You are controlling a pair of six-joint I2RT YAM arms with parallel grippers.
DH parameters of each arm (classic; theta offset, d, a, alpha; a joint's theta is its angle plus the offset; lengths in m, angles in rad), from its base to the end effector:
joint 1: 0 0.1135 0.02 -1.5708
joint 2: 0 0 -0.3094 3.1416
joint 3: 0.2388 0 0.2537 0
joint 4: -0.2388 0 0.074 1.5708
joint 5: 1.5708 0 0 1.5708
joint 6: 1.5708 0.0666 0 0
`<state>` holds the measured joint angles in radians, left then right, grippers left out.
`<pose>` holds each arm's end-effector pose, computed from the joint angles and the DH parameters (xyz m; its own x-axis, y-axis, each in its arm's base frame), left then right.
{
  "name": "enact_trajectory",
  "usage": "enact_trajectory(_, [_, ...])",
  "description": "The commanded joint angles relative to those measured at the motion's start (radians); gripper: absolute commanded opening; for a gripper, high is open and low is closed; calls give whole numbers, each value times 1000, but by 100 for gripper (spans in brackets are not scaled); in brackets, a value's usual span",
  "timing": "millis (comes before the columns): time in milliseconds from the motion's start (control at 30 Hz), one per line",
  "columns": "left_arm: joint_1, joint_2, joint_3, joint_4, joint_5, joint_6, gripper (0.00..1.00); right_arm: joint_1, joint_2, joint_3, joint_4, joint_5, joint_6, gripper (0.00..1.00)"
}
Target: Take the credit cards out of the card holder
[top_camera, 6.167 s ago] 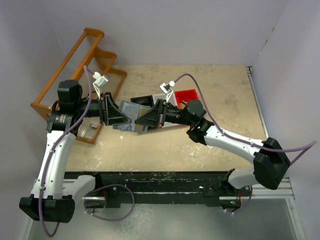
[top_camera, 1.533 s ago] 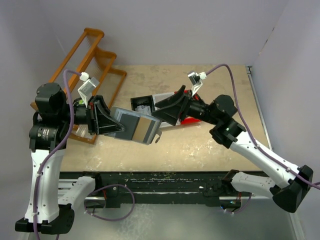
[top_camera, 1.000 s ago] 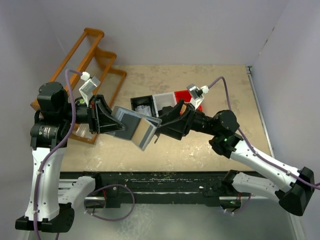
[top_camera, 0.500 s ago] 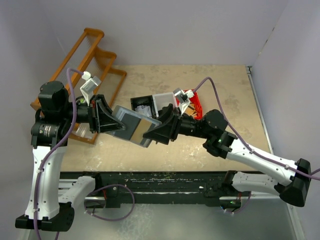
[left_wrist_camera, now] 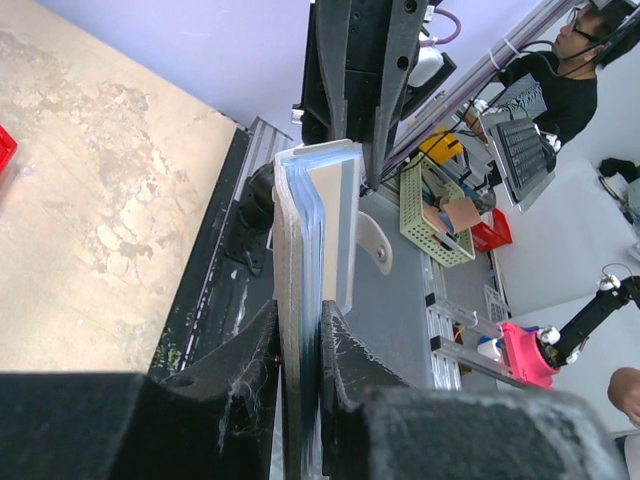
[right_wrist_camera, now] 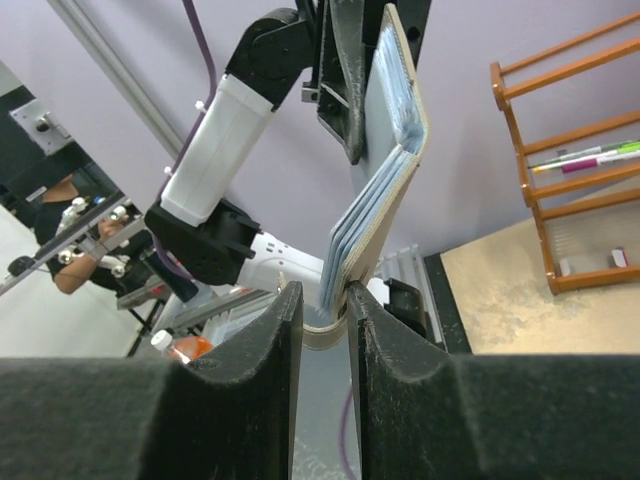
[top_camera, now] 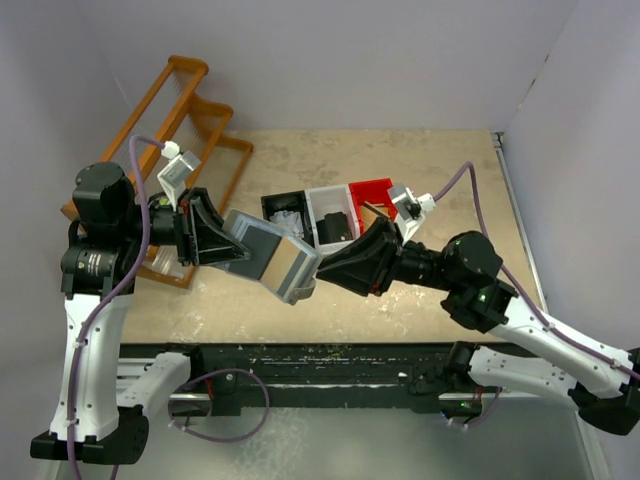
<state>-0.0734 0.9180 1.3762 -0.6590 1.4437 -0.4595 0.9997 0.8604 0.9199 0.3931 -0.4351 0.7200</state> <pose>0.1022 -0.0738 0.5057 -0.6123 -0.0113 -0.7905 0.7890 0.0559 -0.6119 0.0745 0.1679 0.4814 -0.4605 0.3895 -0.7976 -0.8835 -0.1138 0.4544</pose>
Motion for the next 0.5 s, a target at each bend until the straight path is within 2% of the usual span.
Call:
enact_trajectory(0, [1, -14, 30, 82, 23, -53, 2, 4, 7, 14, -50, 56, -45, 27])
enact_trajectory(67, [2, -16, 29, 88, 23, -59, 1, 3, 28, 28, -75, 80, -44, 30])
enact_trajectory(167, [1, -15, 30, 89, 23, -64, 1, 3, 51, 33, -86, 87, -42, 30])
enact_trajectory(367, [2, -17, 31, 90, 21, -68, 2, 3, 54, 21, -52, 81, -38, 21])
enact_trajectory(467, [2, -16, 32, 95, 21, -74, 2, 2, 53, 19, -49, 69, -45, 19])
